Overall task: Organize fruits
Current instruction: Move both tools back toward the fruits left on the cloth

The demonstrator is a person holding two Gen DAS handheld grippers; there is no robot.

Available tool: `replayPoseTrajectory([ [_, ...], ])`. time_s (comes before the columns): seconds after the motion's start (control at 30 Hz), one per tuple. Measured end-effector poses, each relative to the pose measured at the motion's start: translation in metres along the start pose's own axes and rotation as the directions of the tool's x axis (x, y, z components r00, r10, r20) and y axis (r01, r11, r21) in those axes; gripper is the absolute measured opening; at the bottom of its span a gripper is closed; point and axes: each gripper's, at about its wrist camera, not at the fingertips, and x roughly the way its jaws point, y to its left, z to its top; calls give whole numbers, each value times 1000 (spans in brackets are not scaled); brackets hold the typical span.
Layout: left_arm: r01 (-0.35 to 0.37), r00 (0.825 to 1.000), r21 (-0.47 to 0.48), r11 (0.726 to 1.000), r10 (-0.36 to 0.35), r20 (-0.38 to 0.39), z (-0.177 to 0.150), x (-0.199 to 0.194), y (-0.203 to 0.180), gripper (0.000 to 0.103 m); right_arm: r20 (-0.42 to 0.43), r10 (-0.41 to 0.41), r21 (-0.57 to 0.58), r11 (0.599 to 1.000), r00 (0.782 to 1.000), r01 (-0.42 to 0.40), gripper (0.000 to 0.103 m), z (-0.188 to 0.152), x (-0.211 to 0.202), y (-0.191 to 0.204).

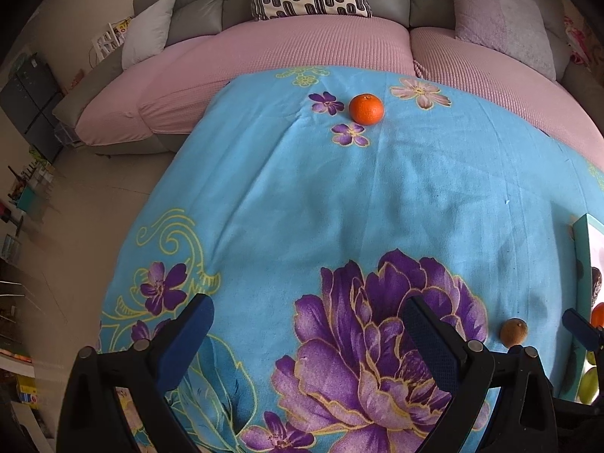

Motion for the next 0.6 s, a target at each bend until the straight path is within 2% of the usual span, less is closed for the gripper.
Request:
replayPoseTrajectory([
  [0.13, 4, 1000, 6, 1000, -4, -5, 1, 2, -2, 102, -12, 2, -18, 1000, 1000, -3, 81, -1, 4, 4],
  [0.2, 6, 1000, 16, 1000, -6, -7, 1, 2, -5, 102, -16, 4, -16, 1000, 1000, -4, 73, -2, 6, 6],
  [0.27, 8, 1000, 22, 1000, -7, -7, 1, 2, -7, 102, -21, 6, -22, 1000, 1000, -7, 71, -3, 8, 8],
  [0.37, 2, 1000, 23, 1000, -2, -6, 1, 2, -7, 102, -31, 19, -26, 999, 999, -19, 56, -2, 12, 11],
  [0.43, -3, 1000, 22, 1000, 3, -4, 1, 1, -7, 102, -33, 33, -20, 999, 999, -34, 54, -3, 13, 12],
  [0.5, -5, 1000, 22, 1000, 5, -3, 1, 1, -7, 102, -31, 41, -25, 999, 999, -42, 45, -3, 12, 13],
  [0.6, -9, 1000, 28, 1000, 10, -3, 2, 1, -8, 102, -29, 54, -35, 998, 998, -55, 37, -2, 12, 16],
])
